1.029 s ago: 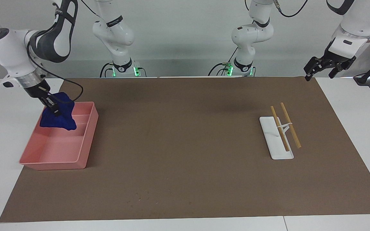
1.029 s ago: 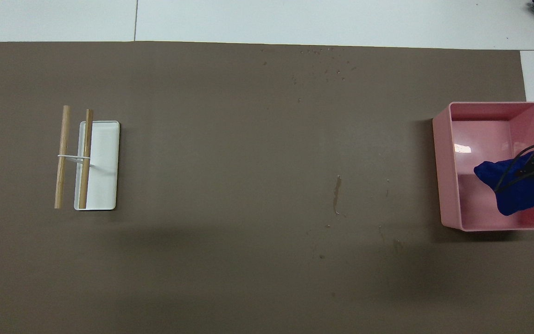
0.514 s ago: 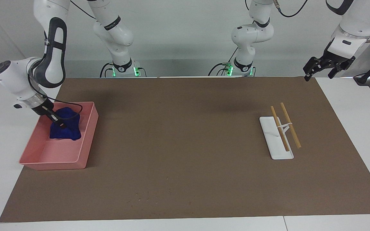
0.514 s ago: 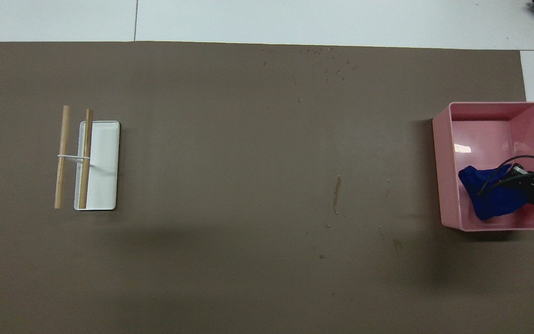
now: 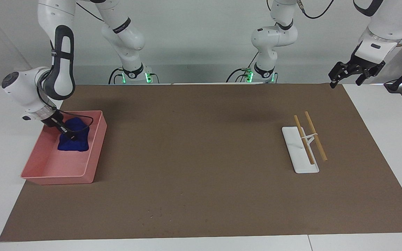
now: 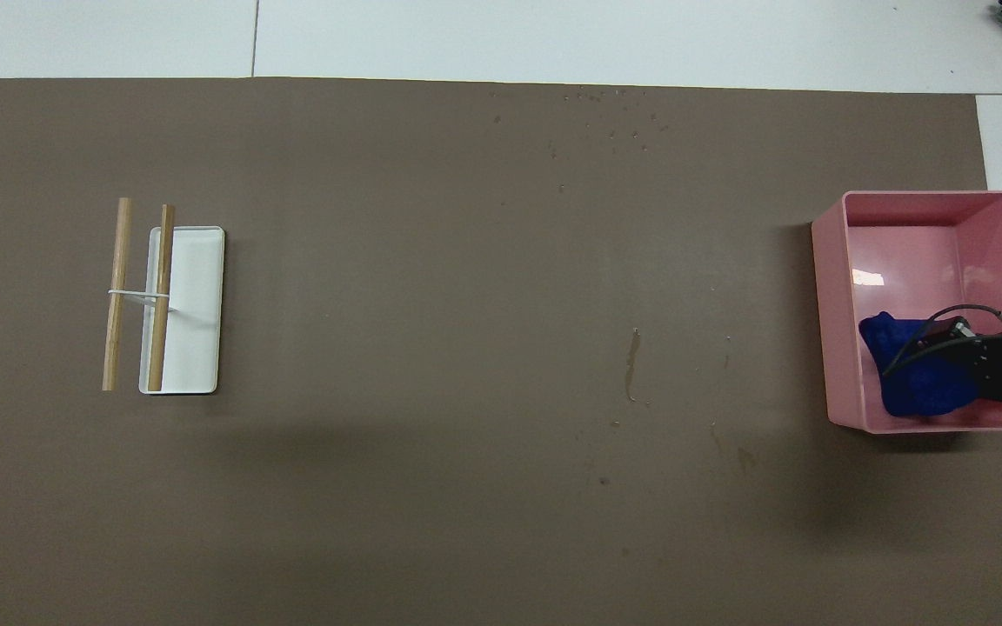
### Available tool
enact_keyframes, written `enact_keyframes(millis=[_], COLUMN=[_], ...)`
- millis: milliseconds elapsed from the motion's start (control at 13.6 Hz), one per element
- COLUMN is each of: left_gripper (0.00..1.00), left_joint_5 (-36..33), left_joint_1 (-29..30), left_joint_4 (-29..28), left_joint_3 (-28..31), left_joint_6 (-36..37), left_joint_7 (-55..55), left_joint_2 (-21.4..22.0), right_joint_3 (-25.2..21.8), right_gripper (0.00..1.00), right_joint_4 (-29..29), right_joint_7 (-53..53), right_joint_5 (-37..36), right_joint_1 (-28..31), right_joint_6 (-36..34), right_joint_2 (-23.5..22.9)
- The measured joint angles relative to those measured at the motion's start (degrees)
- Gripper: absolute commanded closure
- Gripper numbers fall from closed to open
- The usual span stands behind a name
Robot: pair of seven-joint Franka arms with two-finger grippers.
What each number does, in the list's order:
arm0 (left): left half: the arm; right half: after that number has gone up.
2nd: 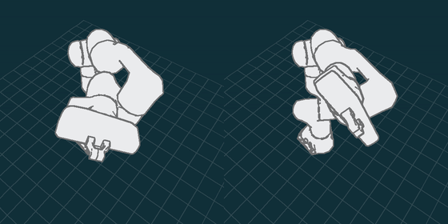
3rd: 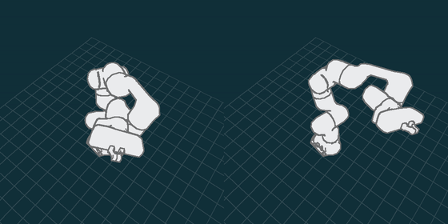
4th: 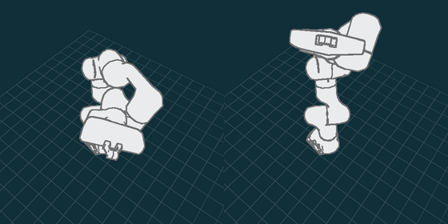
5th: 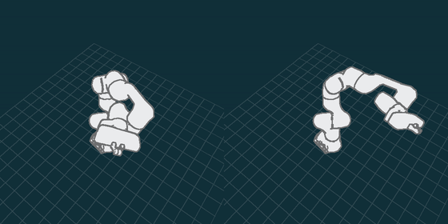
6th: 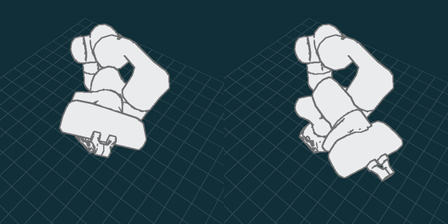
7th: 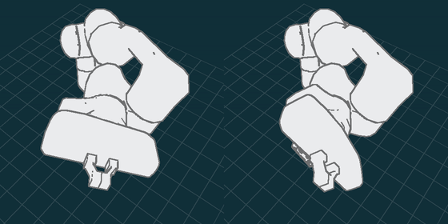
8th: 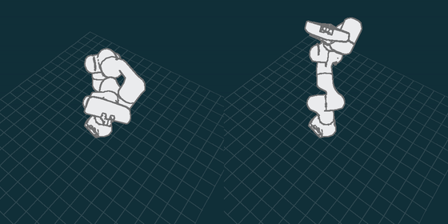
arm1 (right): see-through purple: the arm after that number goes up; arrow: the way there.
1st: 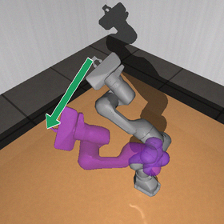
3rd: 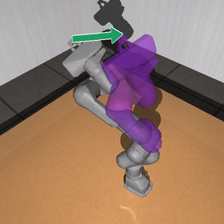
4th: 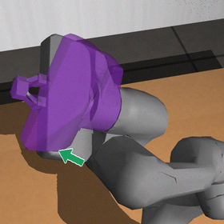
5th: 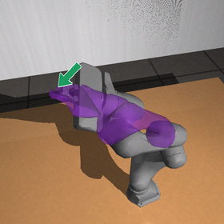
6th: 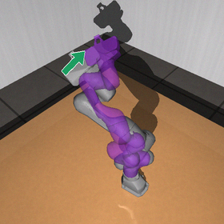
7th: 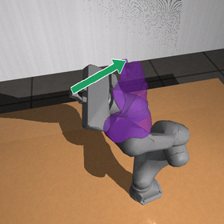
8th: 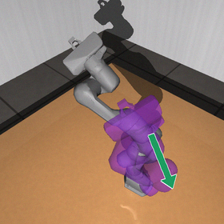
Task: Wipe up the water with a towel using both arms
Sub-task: 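Open the right gripper to release the cloth in the bin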
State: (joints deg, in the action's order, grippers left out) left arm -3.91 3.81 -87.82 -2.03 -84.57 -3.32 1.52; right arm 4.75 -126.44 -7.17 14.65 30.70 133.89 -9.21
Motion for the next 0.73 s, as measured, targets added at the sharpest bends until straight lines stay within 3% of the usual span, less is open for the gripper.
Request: enact_keyframes(millis=[441, 735], left_gripper=[0.00, 0.00], left_joint_5=[0.03, 0.04], left_joint_1=[-1.10, -1.17], left_joint_4=[-0.02, -0.02], left_joint_3=[0.23, 0.33], left_joint_6=[0.05, 0.09], left_joint_7=[0.00, 0.00], left_joint_2=[0.00, 0.00], right_joint_3=[0.88, 1.41], right_gripper=[0.00, 0.00], right_joint_4=[4.40, 5.13], right_joint_7=[0.09, 0.55], right_joint_5=[-0.04, -5.41], right_joint_1=[-0.47, -6.92], right_joint_6=[-8.67, -13.71], right_joint_2=[6.69, 13.65])
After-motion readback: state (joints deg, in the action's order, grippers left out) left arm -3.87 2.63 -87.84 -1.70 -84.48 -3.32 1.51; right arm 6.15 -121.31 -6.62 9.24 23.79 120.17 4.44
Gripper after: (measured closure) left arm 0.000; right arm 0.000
